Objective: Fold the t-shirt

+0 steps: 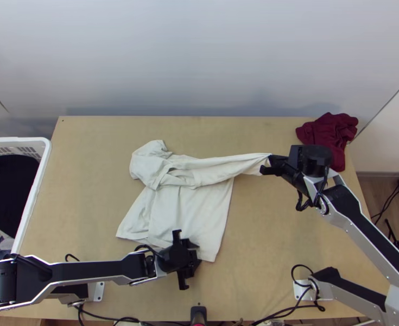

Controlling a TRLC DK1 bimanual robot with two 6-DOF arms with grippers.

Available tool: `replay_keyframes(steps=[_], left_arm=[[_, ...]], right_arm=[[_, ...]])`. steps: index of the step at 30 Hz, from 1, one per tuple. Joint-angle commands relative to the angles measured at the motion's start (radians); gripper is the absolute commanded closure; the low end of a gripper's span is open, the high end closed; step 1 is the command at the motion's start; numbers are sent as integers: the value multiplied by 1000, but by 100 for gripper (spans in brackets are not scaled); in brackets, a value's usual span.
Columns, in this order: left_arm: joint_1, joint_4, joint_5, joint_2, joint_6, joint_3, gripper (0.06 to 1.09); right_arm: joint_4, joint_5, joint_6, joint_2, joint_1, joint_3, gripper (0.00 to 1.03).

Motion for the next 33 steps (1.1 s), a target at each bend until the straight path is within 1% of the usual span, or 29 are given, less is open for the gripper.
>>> replay_keyframes(steps=[1, 2, 6, 11, 16, 20, 23, 30, 33], left_arm=[[-2, -22, 6, 25, 4, 15, 100], [-1, -22, 2, 27, 3, 26, 105], [5, -32, -28, 4, -8, 54, 105], [24, -54, -72, -70, 4, 54, 105], [74, -132, -140, -195, 65, 66, 104], [136, -249, -144, -292, 110, 106, 105], [166, -275, -144, -360, 154, 112, 105], [257, -275, -153, -473, 190, 164, 105], [337, -242, -155, -522, 237, 192, 105]], right_arm=[[2, -1, 1, 7, 0, 8, 100], [2, -1, -1, 7, 0, 6, 100], [2, -1, -2, 7, -1, 5, 100], [0, -1, -4, 7, -1, 11, 100], [-4, -1, -18, -8, -17, 12, 100], [-16, -1, -28, -16, -20, 14, 100], [-16, -1, -32, -16, -21, 28, 100], [-46, -1, -39, -27, -50, 95, 100], [-69, -1, -45, -57, -73, 130, 100]])
